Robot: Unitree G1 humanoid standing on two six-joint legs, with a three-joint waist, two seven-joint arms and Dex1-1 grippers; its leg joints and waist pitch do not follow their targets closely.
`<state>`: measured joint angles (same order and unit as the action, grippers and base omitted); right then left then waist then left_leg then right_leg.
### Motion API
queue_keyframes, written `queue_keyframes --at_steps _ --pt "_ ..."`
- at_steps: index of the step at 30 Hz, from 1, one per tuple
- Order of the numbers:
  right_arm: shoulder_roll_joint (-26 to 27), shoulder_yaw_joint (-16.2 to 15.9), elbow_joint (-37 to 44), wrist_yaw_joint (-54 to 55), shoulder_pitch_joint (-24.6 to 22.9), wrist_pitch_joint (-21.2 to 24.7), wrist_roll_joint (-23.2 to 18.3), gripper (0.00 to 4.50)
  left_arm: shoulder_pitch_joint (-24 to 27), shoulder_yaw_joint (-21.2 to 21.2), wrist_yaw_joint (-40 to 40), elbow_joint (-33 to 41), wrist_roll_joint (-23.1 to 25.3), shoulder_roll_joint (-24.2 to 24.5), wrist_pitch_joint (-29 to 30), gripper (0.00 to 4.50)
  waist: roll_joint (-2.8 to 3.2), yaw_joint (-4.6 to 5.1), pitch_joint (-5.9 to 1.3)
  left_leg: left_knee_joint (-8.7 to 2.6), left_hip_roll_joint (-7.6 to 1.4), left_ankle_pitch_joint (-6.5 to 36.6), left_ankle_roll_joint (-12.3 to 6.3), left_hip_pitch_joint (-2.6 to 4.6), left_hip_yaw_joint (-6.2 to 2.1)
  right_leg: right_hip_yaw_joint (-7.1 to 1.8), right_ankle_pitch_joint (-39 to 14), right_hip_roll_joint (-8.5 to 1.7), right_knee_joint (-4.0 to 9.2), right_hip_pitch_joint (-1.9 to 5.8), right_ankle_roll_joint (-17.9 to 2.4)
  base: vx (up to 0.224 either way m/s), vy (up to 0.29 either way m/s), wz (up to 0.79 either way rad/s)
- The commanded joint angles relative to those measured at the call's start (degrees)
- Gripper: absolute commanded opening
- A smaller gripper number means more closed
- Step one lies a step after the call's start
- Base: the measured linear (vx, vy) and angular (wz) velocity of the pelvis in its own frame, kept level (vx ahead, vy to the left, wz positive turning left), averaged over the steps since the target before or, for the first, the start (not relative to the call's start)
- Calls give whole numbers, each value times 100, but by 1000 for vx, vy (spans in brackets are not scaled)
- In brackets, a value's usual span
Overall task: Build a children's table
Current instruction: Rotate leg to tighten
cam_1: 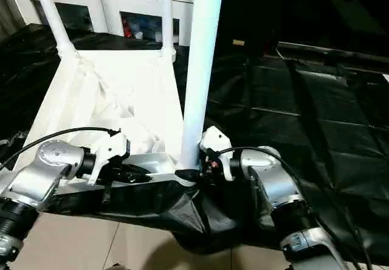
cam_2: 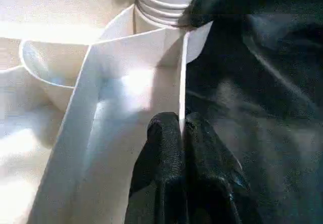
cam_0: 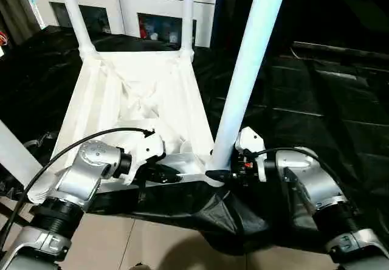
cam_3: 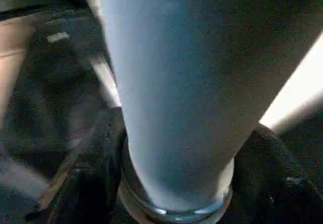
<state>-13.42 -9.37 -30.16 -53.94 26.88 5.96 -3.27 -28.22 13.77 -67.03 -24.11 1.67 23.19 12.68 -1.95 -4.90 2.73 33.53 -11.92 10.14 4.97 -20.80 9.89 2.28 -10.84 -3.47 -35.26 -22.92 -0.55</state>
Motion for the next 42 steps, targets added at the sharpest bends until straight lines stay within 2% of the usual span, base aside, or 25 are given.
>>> queue_keyframes --at_steps 1,2,3,4,5,6,7,9,11,12,13,16,17,19,20,22,23,25,26,29,34,35,36,39,42 --pt "455 -174 -201 654 65 29 78 267 -218 148 674 -205 49 -499 26 0 29 15 -285 -451 -110 1603 111 89 -18 -223 -1973 -420 505 212 -972 0 0 0" --pt "566 -110 -275 881 87 51 73 267 -288 132 869 -304 93 -608 54 0 59 13 -279 -454 -114 1657 152 96 -29 -225 -2076 -425 510 198 -934 0 0 0" --pt "888 -12 -424 1444 150 113 99 266 -481 75 1437 -534 190 -953 194 0 45 31 -263 -459 -103 1833 190 116 -36 -221 -2372 -415 554 175 -825 0 0 0" --pt "888 -12 -424 1444 150 113 99 266 -481 75 1437 -534 190 -953 194 0 40 28 -264 -463 -96 1875 189 121 -43 -218 -2503 -422 573 173 -783 0 0 0" --pt "1041 26 -500 1686 190 134 105 266 -561 43 1673 -628 207 -1115 258 0 36 19 -269 -461 -95 1898 183 123 -53 -212 -2599 -429 577 182 -743 0 0 0" --pt "1218 47 -588 1942 239 124 124 266 -635 19 1897 -704 217 -1294 352 0 72 16 -280 -458 -96 1837 177 122 -53 -223 -2594 -436 578 173 -720 0 0 0" --pt "1326 58 -644 2096 271 112 135 266 -677 6 2024 -746 221 -1401 409 0 53 30 -275 -460 -96 1846 164 117 -50 -219 -2578 -421 590 162 -710 0 0 0" --pt "1547 81 -761 2478 349 107 240 266 -761 -13 2257 -857 249 -1600 455 0 53 16 -292 -456 -95 1754 134 109 -49 -221 -2424 -420 578 175 -714 0 0 0" --pt "1670 53 -853 2645 407 82 347 266 -805 -12 2360 -938 278 -1725 428 0 37 13 -310 -456 -90 1572 77 67 -40 -224 -2102 -406 546 207 -742 0 0 0" --pt "1713 43 -859 2559 419 112 330 322 -797 3 2349 -940 276 -1783 407 0 20 22 -314 -446 -78 1484 31 63 -24 -227 -1956 -394 539 202 -763 0 0 0" --pt "1716 59 -845 2482 412 146 292 336 -777 6 2317 -934 277 -1798 373 0 20 9 -325 -441 -84 1386 -3 56 -24 -223 -1834 -402 520 224 -783 0 0 0" --pt "1620 68 -759 2256 378 218 221 358 -689 53 2102 -837 247 -1758 287 0 47 2 -323 -446 -88 1312 -57 52 -17 -220 -1652 -397 509 225 -829 0 0 0" --pt "1518 50 -757 2201 401 159 264 374 -622 78 1958 -743 224 -1666 256 0 9 -4 -323 -444 -89 1298 -74 52 -15 -217 -1672 -407 504 232 -831 0 0 0" --pt "1411 32 -754 2105 424 88 290 384 -550 100 1754 -628 171 -1572 210 0 21 6 -317 -454 -98 1373 -76 57 -16 -216 -1840 -414 523 220 -808 0 0 0" --pt "1247 26 -739 1863 457 8 259 384 -440 141 1402 -433 63 -1424 167 0 -16 12 -318 -452 -101 1379 -91 54 -14 -218 -1856 -417 529 221 -799 0 0 0" --pt "1112 0 -719 1545 478 -25 206 384 -344 172 1100 -267 -30 -1277 130 0 -13 20 -330 -452 -110 1314 -125 24 -26 -212 -1725 -424 491 250 -825 0 0 0" --pt "1030 -41 -700 1356 480 -43 200 384 -302 184 964 -190 -63 -1190 154 0 -5 41 -319 -449 -108 1284 -150 35 -13 -216 -1616 -406 493 227 -874 0 0 0" --pt "935 -99 -674 1161 479 -117 223 384 -272 190 844 -137 -66 -1112 142 0 -3 41 -326 -442 -111 1226 -164 47 -7 -218 -1500 -409 479 231 -941 0 0 0" --pt "741 -201 -555 719 442 -197 199 384 -189 183 538 1 -148 -932 101 0 -20 46 -322 -440 -110 1206 -183 44 2 -220 -1463 -403 481 228 -957 0 0 0" --pt "402 -370 -326 -50 355 -262 126 384 -82 182 71 172 -249 -604 22 0 -11 25 -322 -435 -120 1140 -282 32 0 -218 -1245 -400 447 244 -1014 0 0 0" --pt "49 -512 -38 -964 220 -115 -32 384 70 233 -667 449 -405 -124 149 0 11 4 -332 -435 -133 1087 -273 51 6 -216 -1005 -393 415 246 -1142 0 0 0" --pt "49 -512 -38 -964 220 -115 -32 384 70 233 -667 449 -405 -124 149 0 10 -3 -334 -428 -137 981 -305 43 13 -215 -779 -382 385 249 -1202 0 0 0" --pt "-66 -599 47 -1199 150 -82 -8 369 121 248 -891 535 -463 21 164 0 44 -10 -348 -419 -136 923 -305 54 12 -210 -618 -375 367 255 -1260 0 0 0" --pt "-130 -649 91 -1302 112 -87 -6 351 144 257 -1011 567 -490 94 154 0 28 -10 -348 -404 -132 834 -333 49 27 -209 -402 -374 348 258 -1347 0 0 0" --pt "-208 -694 203 -1410 35 -85 -29 326 166 282 -1167 590 -518 183 155 0 46 -26 -342 -410 -135 889 -296 54 24 -210 -508 -382 359 261 -1335 0 0 0"
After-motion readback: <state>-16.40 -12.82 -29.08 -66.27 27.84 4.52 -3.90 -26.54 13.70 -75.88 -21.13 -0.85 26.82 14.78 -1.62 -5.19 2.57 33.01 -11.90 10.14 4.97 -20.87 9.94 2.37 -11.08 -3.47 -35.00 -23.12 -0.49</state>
